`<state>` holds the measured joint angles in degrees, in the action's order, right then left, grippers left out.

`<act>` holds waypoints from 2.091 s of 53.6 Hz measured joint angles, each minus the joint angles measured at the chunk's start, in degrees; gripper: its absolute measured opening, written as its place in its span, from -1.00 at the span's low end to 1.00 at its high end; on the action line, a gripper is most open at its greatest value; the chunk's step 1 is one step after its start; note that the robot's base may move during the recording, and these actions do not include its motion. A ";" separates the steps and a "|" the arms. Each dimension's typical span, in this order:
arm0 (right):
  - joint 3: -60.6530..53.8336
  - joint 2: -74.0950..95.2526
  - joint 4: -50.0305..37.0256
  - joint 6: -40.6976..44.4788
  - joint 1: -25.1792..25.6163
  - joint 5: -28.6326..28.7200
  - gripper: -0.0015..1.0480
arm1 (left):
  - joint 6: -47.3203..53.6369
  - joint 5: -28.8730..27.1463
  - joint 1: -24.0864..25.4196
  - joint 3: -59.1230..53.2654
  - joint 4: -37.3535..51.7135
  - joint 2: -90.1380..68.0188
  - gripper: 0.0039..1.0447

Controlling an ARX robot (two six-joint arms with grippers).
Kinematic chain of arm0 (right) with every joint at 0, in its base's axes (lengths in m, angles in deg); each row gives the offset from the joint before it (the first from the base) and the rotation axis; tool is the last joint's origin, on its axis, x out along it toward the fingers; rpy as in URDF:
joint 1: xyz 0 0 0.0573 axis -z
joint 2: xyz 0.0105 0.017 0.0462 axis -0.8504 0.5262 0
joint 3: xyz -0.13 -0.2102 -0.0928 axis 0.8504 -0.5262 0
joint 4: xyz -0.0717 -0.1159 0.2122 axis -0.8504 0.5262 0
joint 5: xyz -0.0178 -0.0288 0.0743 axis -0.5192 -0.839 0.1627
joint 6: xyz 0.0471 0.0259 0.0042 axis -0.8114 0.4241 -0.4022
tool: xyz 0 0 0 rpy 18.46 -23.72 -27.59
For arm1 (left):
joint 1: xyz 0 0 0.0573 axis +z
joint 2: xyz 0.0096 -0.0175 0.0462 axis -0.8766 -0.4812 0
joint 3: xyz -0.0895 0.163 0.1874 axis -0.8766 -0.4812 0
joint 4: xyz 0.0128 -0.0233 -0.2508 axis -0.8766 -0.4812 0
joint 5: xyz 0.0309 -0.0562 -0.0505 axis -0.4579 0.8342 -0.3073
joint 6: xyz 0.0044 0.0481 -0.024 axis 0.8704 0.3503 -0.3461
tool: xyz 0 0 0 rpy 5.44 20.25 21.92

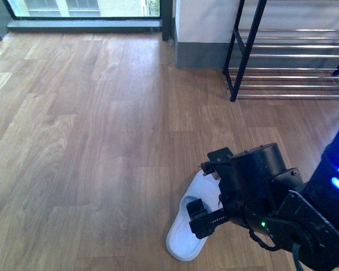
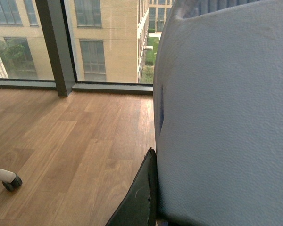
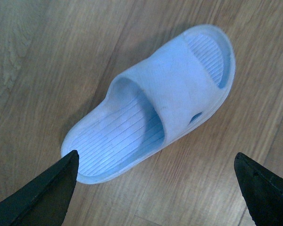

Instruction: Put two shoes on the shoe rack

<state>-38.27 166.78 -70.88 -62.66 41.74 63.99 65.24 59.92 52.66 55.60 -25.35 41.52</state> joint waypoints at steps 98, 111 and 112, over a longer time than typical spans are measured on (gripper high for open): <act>9.29 3.26 -20.26 21.20 8.00 -2.60 -0.96 | 0.00 0.00 0.00 0.00 0.00 0.00 -0.97; -15.39 -34.36 -16.59 23.89 7.32 4.15 -0.96 | -0.02 0.00 0.00 0.00 0.00 0.00 -0.97; -17.07 -37.79 -15.32 23.89 7.08 4.42 -0.96 | 0.00 0.00 0.00 0.00 0.00 0.00 -0.97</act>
<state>-55.35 128.98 -86.20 -38.77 48.82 68.40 65.24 59.92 52.66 55.60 -25.35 41.52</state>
